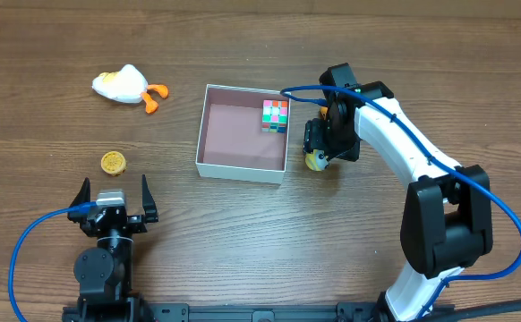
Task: Pack container
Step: 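Lower the right gripper over the yellow ball and close on it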
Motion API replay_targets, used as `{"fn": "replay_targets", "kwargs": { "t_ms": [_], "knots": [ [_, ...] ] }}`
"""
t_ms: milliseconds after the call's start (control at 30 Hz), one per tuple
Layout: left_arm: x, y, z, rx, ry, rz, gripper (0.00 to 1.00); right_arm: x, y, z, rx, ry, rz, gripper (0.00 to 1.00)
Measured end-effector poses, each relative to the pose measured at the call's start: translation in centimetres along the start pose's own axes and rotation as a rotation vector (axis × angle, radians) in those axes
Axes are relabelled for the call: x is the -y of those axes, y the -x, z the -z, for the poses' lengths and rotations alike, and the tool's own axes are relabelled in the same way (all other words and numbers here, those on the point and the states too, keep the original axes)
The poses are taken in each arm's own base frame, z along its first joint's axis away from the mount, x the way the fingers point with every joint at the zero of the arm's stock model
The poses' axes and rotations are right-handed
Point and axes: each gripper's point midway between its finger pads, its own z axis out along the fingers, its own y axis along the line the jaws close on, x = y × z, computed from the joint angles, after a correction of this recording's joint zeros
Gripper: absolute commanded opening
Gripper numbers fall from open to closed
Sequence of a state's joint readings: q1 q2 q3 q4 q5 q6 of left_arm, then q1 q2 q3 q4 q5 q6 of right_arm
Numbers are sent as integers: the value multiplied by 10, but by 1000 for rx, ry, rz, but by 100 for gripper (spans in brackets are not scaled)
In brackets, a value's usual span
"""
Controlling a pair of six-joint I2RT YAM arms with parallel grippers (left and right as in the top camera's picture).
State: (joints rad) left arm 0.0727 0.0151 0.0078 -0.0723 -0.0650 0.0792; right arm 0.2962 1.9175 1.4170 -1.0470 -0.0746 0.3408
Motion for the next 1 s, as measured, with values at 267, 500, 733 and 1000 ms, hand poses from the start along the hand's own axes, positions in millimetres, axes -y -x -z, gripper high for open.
{"fn": "replay_targets", "kwargs": {
  "t_ms": [267,500,733,1000],
  "knots": [
    [0,0,0,0,0,0,100,0,2,-7,-5,-2,4,58],
    [0,0,0,0,0,0,100,0,2,-7,-3,-1,5,64],
    [0,0,0,0,0,0,100,0,2,-7,-5,-2,4,64],
    [0,0,0,0,0,0,100,0,2,-7,-6,-2,4,59]
  ]
}}
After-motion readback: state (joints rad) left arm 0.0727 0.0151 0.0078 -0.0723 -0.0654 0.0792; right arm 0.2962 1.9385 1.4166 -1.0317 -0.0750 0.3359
